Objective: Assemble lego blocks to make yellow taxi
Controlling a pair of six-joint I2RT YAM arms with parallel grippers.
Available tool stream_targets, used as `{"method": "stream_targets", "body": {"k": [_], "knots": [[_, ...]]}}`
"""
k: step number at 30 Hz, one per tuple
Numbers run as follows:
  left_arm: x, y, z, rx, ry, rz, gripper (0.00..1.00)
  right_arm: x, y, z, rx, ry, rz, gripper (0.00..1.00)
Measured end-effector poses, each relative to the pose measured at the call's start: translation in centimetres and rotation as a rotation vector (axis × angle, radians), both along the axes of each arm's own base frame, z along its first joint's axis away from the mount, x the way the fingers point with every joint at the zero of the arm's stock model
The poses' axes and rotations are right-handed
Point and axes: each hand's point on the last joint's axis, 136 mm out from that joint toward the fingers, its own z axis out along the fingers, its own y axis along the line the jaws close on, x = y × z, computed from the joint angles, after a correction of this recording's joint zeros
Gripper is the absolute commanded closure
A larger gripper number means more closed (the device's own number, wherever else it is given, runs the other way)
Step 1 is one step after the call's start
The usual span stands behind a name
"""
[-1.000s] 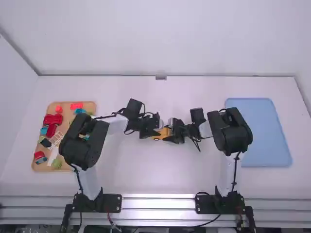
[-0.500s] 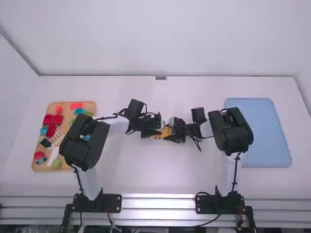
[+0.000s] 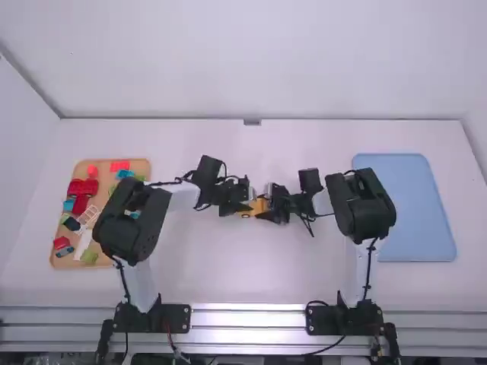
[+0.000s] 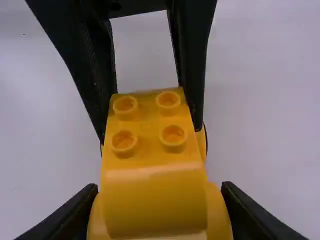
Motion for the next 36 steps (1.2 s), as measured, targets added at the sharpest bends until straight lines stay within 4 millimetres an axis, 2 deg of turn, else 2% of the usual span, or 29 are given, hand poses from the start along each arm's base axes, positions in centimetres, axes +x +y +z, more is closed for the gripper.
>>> {"method": "stream_targets", "body": {"k": [4,6,10,13,14,16,21,24,27,29,30,32,34,36], "knots": [[-0.1,0.6,0.0,-0.036,0.025,-0.002,0.62,-0.2,0.4,0.0,-0.001,0.006,0.009,0.46],[-0.2,0.7,0.0,-0.053,0.026,-0.015,0.46,-0.5,0.8,0.0,-0.001,0.013,0.016,0.46],[-0.5,0.8,0.4,-0.082,0.03,-0.032,0.4,-0.7,1.0,0.0,0.001,0.022,0.021,0.46],[-0.4,0.7,0.5,-0.087,0.022,-0.038,0.25,-0.6,1.1,0.1,0.001,0.032,0.016,0.46],[-0.4,0.8,0.5,-0.085,0.017,-0.039,0.13,-0.6,1.1,0.1,0.002,0.036,0.014,0.46],[-0.4,1.2,0.2,-0.072,0.032,-0.027,0.0,-0.6,1.1,0.1,0.002,0.041,0.013,0.46],[-0.1,3.5,1.4,-0.052,0.055,0.037,0.01,-0.6,1.1,0.1,0.003,0.045,0.009,0.46],[0.8,6.1,4.3,-0.059,0.021,0.11,0.01,-0.6,1.1,0.1,0.004,0.052,0.007,0.46],[2.4,9.0,7.3,-0.083,-0.025,0.216,0.01,-0.1,1.1,0.3,0.002,0.077,-0.011,0.5],[3.0,10.1,8.0,-0.095,-0.028,0.264,0.01,0.4,1.0,0.3,-0.003,0.088,-0.029,0.51],[3.6,11.1,8.3,-0.106,-0.021,0.309,0.01,0.7,0.7,0.4,-0.012,0.104,-0.049,0.52],[4.0,11.9,8.4,-0.116,-0.004,0.35,0.01,1.1,-0.1,0.5,-0.037,0.129,-0.082,0.51],[4.5,12.7,8.5,-0.13,0.012,0.396,0.01,1.7,-1.7,1.0,-0.089,0.149,-0.144,0.51],[4.9,13.3,8.7,-0.142,0.029,0.43,0.01,2.8,-4.1,2.0,-0.169,0.162,-0.239,0.51]]}}
